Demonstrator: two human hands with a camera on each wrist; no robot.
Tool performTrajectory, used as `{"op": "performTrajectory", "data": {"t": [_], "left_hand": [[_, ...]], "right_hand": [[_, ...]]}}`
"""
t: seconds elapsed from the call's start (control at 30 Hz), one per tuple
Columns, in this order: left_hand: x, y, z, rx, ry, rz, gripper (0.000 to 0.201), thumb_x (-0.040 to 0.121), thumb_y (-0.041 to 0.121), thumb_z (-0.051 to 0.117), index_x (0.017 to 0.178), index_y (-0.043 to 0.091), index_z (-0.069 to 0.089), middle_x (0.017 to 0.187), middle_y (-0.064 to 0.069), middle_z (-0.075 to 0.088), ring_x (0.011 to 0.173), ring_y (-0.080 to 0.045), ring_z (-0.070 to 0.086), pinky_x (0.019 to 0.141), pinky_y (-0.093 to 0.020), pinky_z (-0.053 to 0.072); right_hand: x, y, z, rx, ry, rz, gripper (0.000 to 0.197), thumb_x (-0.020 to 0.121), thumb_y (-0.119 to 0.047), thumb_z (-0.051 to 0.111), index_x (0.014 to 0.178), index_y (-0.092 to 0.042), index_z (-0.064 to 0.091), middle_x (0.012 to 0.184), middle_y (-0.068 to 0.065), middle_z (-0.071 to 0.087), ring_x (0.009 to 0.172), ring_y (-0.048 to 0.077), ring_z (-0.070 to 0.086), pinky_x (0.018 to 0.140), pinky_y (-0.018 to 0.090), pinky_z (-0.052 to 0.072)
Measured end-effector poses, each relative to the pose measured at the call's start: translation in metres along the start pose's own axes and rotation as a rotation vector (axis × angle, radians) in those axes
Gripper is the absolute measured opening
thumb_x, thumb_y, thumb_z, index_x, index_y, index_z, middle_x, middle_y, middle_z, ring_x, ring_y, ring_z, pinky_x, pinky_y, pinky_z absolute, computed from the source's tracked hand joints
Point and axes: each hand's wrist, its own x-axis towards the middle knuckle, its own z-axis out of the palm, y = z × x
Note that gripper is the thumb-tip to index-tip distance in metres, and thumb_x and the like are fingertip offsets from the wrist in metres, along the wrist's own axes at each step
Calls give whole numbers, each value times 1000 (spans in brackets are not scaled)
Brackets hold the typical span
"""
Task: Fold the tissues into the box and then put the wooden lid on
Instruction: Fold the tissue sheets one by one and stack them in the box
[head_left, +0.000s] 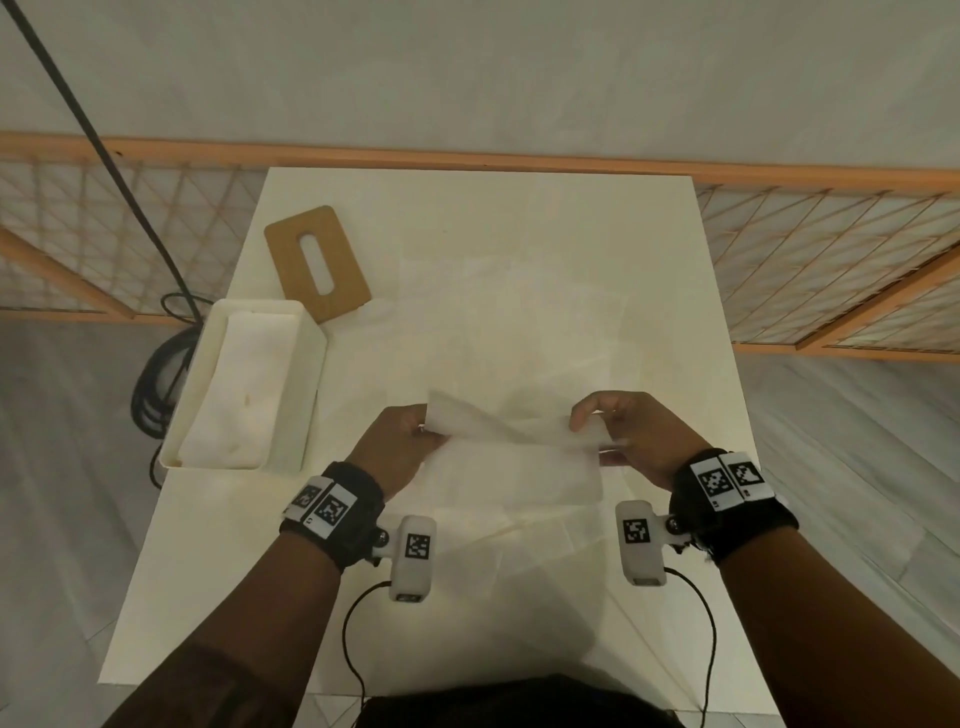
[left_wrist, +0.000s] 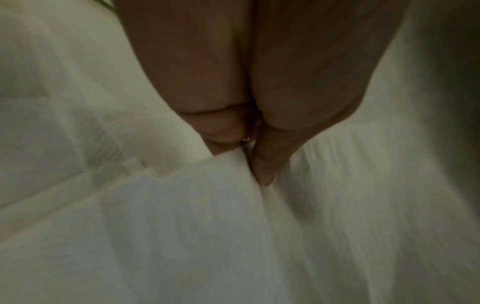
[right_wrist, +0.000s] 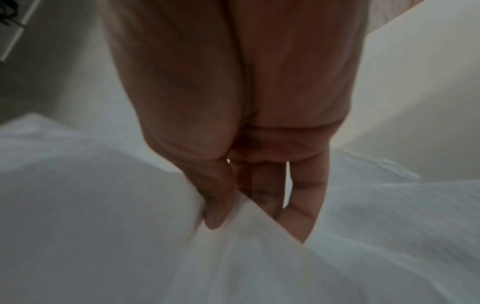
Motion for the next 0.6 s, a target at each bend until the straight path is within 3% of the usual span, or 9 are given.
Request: {"op": "performTrajectory", "data": {"t": [0.07,0.13,0.2,0.3,0.4,0.47,0.53,0.6], "left_hand": [[-1,0,1,-2,-49,-12,46,89,-18,49,98,14,81,116,1,75,115,-22,68,99,-41,55],[-4,1,4,-76,-81,-62,46,90,-21,46,95,8,81,109,-4,77,107,-28,71,85,-31,59],[-7,-2,7,-137,-111,-119,43,95,-16,46,102,9,80,110,-5,77,107,-27,71,82,-30,60],[-10,-14,7,-268,-159,-225,42,90,-11,50,112,12,78,125,-7,71,119,-30,65,92,-36,58],[-13,-22,8,-387,-144,-316,39,79,11,59,114,4,76,126,-12,69,117,-36,62,88,-37,56],[-10,-27,12,-215,-42,-256,22,90,24,69,107,12,79,114,-4,75,106,-31,68,81,-33,57],[-6,-36,15,86,87,-169,9,88,30,78,95,25,76,91,7,75,80,-20,68,70,-36,58],[-2,-44,19,129,136,-171,20,80,29,84,91,34,68,83,3,72,68,-17,64,62,-37,56]], "right_hand": [[-1,0,0,-38,-23,7,34,90,19,42,91,-2,69,98,18,74,82,29,72,68,35,58],[-1,4,0,-13,-23,26,34,91,17,40,92,0,70,94,14,74,78,25,72,63,31,57],[1,9,0,62,-23,73,32,96,13,41,97,1,71,101,14,75,84,26,73,69,31,58],[6,21,-2,240,-8,170,42,92,10,35,107,4,74,117,18,73,104,34,68,90,38,56],[12,28,0,312,-24,256,42,93,-9,39,112,2,75,118,12,74,99,28,67,89,38,53],[18,32,5,225,-23,269,32,98,-22,54,113,-4,76,116,9,75,103,26,70,93,38,55],[27,39,10,-74,22,189,16,93,-20,70,107,-16,79,108,7,77,102,23,71,92,35,56],[35,44,13,-388,68,82,16,92,-14,73,97,-28,77,93,10,72,81,17,67,79,30,55]]}}
